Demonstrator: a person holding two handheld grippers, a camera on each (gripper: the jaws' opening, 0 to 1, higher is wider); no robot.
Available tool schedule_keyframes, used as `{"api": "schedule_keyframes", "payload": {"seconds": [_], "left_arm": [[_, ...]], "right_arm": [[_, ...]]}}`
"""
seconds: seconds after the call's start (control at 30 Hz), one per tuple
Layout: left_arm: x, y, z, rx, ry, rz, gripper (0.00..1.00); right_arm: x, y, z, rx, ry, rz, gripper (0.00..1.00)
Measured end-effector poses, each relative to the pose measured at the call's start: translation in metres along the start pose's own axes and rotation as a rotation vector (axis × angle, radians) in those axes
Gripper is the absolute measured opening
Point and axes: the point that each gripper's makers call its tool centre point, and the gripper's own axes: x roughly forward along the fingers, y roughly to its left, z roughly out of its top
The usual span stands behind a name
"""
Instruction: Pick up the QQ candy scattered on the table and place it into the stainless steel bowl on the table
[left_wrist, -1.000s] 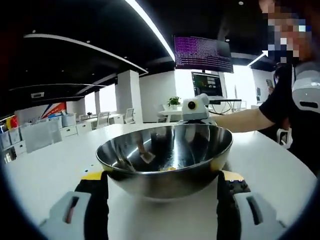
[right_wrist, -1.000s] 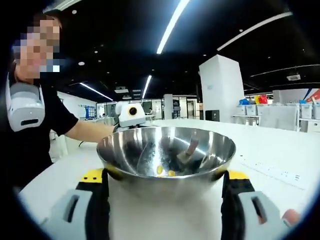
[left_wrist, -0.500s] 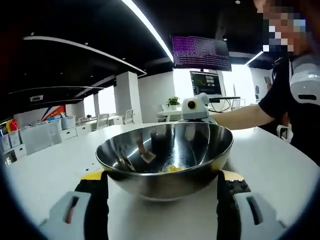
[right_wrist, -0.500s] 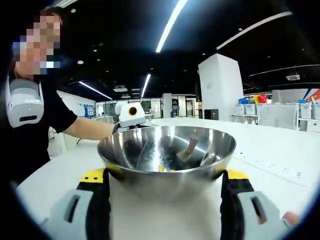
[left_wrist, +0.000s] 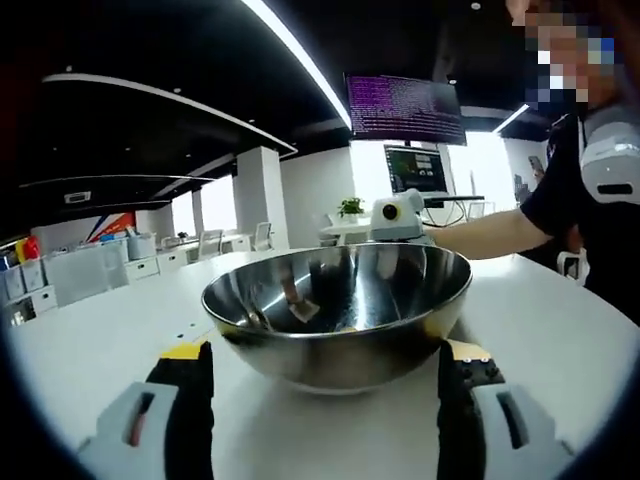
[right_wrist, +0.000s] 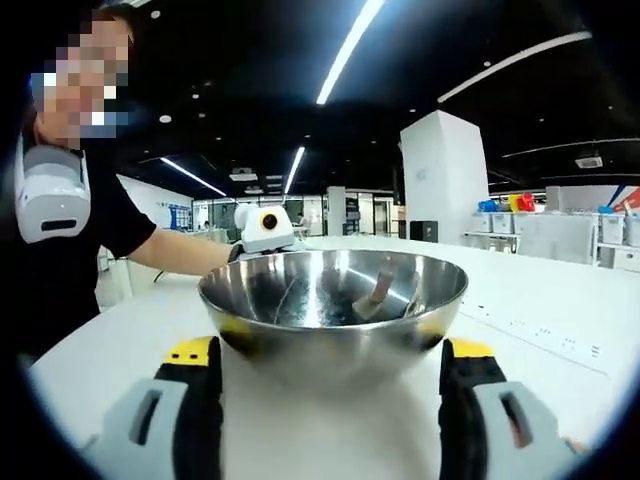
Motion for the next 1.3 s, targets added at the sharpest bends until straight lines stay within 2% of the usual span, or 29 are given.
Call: {"api": "schedule_keyframes", "payload": {"seconds": [0.17, 0.27, 0.37, 0.53, 0.67, 0.73, 0.83, 0.9, 1.03, 1.17, 1.23, 1.3], "left_arm": [[-0.017, 0.009, 0.002, -0.023, -0.017, 0.049, 0.91], [-0.027, 0.008, 0.003, -0.022, -0.01, 0.065, 0.91], [-0.039, 0.002, 0.004, -0.013, 0.006, 0.08, 0.9], [-0.057, -0.025, 0.023, -0.003, 0.002, 0.102, 0.89], [-0.067, -0.052, 0.041, -0.029, 0.009, 0.115, 0.89], [-0.072, -0.068, 0.054, -0.022, -0.005, 0.113, 0.89], [-0.08, -0.09, 0.072, -0.009, -0.033, 0.13, 0.89], [-0.085, -0.105, 0.078, -0.016, -0.031, 0.143, 0.89], [-0.101, -0.136, 0.088, 0.023, -0.026, 0.18, 0.89], [-0.12, -0.159, 0.096, 0.04, -0.015, 0.247, 0.85], [-0.125, -0.168, 0.094, 0.067, 0.009, 0.276, 0.82], [-0.126, -0.179, 0.089, 0.062, 0.033, 0.27, 0.82]], "right_arm": [[-0.017, -0.002, 0.003, -0.011, -0.005, -0.04, 0.89], [-0.028, -0.002, 0.005, -0.013, -0.011, -0.078, 0.87], [-0.041, 0.005, 0.012, -0.018, -0.041, -0.1, 0.86], [-0.062, 0.02, 0.028, -0.055, -0.062, -0.16, 0.84], [-0.075, 0.044, 0.05, -0.043, -0.09, -0.216, 0.82], [-0.079, 0.058, 0.058, -0.039, -0.096, -0.223, 0.82], [-0.084, 0.083, 0.078, -0.104, -0.144, -0.251, 0.81], [-0.087, 0.1, 0.083, -0.12, -0.142, -0.265, 0.81], [-0.092, 0.138, 0.096, -0.132, -0.183, -0.273, 0.82], [-0.092, 0.165, 0.095, -0.142, -0.152, -0.29, 0.8], [-0.089, 0.18, 0.092, -0.139, -0.146, -0.282, 0.8], [-0.084, 0.195, 0.087, -0.129, -0.14, -0.259, 0.8]]}}
